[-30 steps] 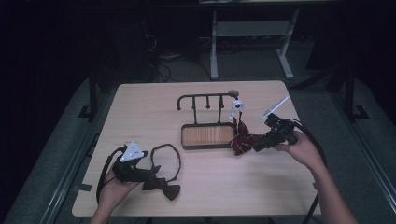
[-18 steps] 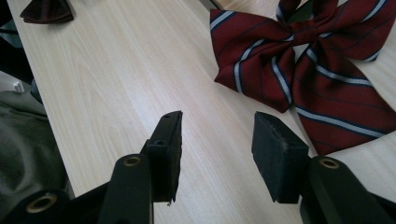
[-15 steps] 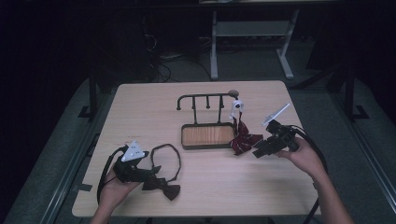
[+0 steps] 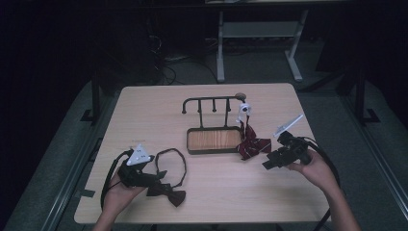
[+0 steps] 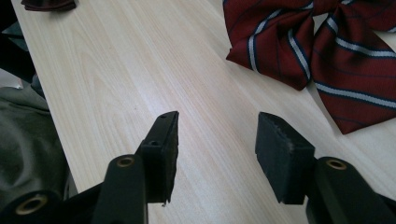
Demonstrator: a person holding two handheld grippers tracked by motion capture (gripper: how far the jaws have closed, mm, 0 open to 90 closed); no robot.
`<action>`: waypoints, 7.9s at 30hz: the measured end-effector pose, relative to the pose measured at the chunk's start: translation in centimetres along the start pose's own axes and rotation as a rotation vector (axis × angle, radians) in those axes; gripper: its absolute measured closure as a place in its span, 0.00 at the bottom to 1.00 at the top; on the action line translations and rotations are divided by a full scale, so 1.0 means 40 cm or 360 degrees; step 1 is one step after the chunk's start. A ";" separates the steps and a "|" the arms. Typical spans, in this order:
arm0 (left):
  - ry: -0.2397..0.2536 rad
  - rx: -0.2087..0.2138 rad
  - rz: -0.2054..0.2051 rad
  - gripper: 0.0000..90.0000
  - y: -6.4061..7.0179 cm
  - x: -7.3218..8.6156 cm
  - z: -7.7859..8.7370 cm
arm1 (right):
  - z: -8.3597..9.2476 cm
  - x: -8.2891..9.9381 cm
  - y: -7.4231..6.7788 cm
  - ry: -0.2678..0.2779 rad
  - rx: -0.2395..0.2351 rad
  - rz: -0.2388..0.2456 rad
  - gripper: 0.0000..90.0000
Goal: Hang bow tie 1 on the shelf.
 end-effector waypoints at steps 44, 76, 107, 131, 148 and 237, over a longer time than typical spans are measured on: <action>-0.0219 -0.0011 -0.0069 0.49 -0.049 -0.058 -0.021 | -0.005 0.109 -0.037 0.0091 0.0135 -0.0085 0.40; -0.0606 0.0031 0.0125 0.80 -0.176 -0.033 -0.141 | 0.004 0.112 -0.044 0.0141 0.0160 -0.0049 0.40; -0.0584 0.0160 0.0050 1.00 -0.148 -0.065 -0.096 | 0.011 0.101 -0.051 0.0188 0.0144 -0.0043 0.40; -0.0491 0.0254 -0.0105 1.00 -0.101 -0.168 0.008 | 0.001 0.093 -0.041 0.0190 0.0111 -0.0030 0.40; -0.0448 0.0258 -0.0187 1.00 -0.087 -0.230 0.056 | 0.004 0.091 -0.042 0.0191 0.0121 -0.0029 0.40; -0.0495 0.0148 -0.0146 1.00 -0.181 -0.487 0.035 | 0.029 0.106 -0.036 0.0209 0.0154 -0.0029 0.40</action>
Point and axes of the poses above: each handheld gripper's, and its own axes: z roughly backward along the jaws, x roughly out of its underside, y roughly to its right, the point moved 6 cm from there along -z, roughly forward along the jaws, and after that the axes turned 3 degrees about x, right-handed, at the moved point
